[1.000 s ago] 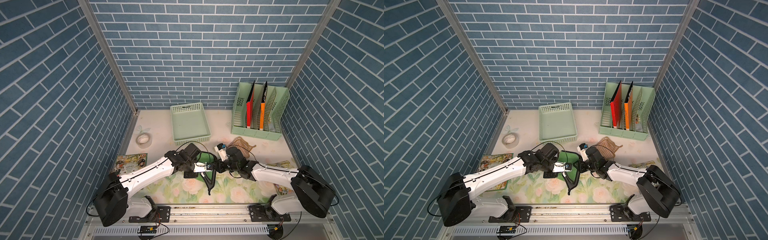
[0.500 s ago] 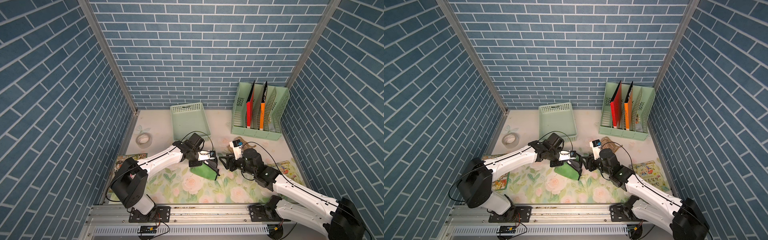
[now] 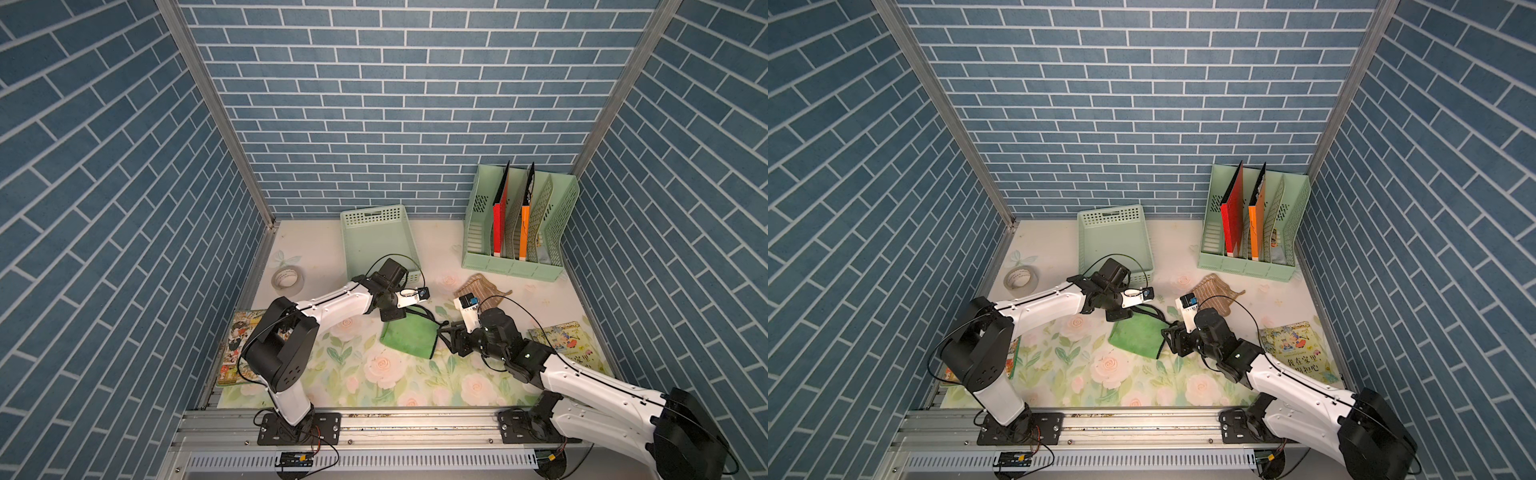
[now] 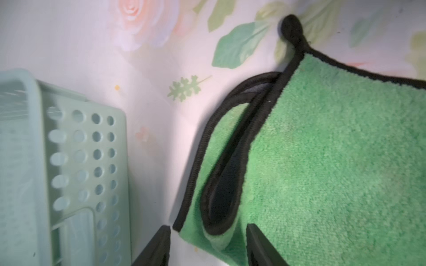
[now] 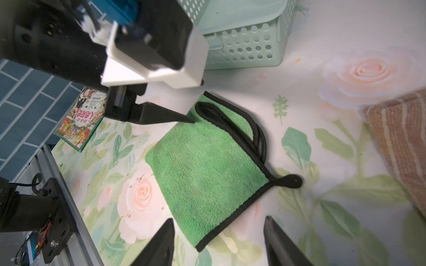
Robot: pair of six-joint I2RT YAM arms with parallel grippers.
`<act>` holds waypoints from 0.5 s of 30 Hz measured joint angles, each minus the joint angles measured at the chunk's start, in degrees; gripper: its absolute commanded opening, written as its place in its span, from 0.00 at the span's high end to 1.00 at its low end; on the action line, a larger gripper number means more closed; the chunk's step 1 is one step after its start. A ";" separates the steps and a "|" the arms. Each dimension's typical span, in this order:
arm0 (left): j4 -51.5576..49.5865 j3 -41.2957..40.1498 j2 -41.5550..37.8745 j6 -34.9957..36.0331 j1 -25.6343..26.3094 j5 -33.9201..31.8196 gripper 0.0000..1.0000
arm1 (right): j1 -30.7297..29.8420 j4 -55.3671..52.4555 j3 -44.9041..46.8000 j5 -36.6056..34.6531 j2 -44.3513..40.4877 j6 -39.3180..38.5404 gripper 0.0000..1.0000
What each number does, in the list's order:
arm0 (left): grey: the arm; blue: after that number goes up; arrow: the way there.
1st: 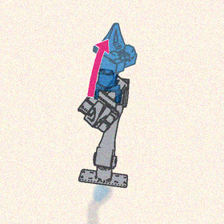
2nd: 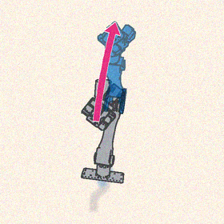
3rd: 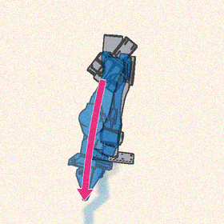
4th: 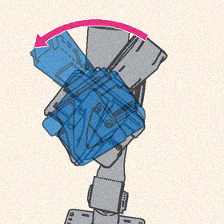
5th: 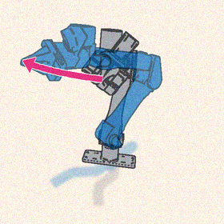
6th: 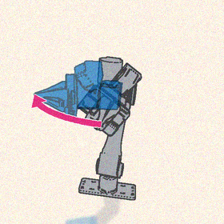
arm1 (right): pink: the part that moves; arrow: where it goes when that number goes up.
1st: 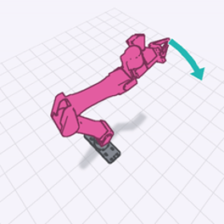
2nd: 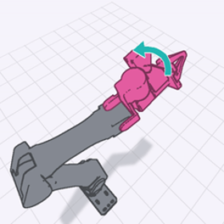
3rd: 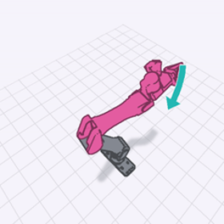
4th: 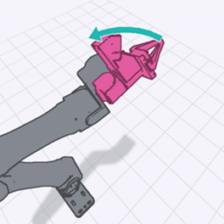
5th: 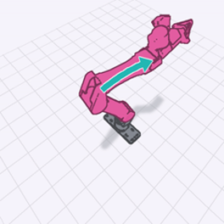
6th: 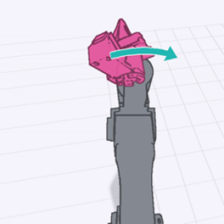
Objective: Fold the square dishcloth
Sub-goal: Fold the cleaning item at the center of the board, then smooth out the cleaning item at the center of the board.
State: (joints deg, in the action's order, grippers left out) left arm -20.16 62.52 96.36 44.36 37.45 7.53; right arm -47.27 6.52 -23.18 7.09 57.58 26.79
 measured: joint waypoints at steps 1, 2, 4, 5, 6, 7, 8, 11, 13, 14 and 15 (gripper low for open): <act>0.48 -0.66 -1.62 0.00 -0.09 -0.22 0.40 | 0.00 0.66 0.00 0.00 0.66 -0.02 0.38; 0.52 -1.09 -3.37 0.02 -0.11 -0.20 0.40 | 0.00 1.38 -0.02 -0.02 1.49 -0.02 0.37; 0.33 -1.38 -6.86 0.13 -0.11 0.57 0.42 | 0.00 2.40 -0.42 -0.26 4.07 -0.07 0.35; 0.28 -1.42 -8.37 0.22 -0.11 1.29 0.44 | 0.00 2.73 -0.79 -0.46 5.81 -0.04 0.35; 0.28 -1.57 -9.51 0.24 -0.11 2.08 0.46 | 0.09 2.84 -1.40 -1.03 7.82 -0.02 0.35; 0.33 -1.95 -10.38 0.31 -0.09 2.89 0.48 | 0.28 2.91 -2.03 -1.60 9.79 0.02 0.36; 0.37 -2.62 -10.97 0.42 -0.09 3.72 0.51 | 0.50 2.93 -2.84 -2.05 11.98 0.28 0.36; 0.50 -6.29 -11.06 0.46 -0.09 6.19 0.54 | 1.31 3.69 -4.20 -2.82 16.41 1.53 0.37; 0.52 -9.03 -10.38 0.46 -0.09 7.80 0.58 | 1.62 4.72 -4.20 -2.71 17.86 2.56 0.40; 0.81 -10.45 -9.99 0.46 -0.09 8.55 0.61 | 1.73 5.31 -4.20 -2.36 18.51 3.21 0.44; 1.31 -11.69 -9.60 0.52 -0.09 9.07 0.64 | 1.75 6.16 -4.20 -1.75 19.41 3.96 0.46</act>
State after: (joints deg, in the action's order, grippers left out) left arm -18.85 50.83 86.76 44.88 37.36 16.60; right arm -45.52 12.69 -27.38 5.34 76.99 30.74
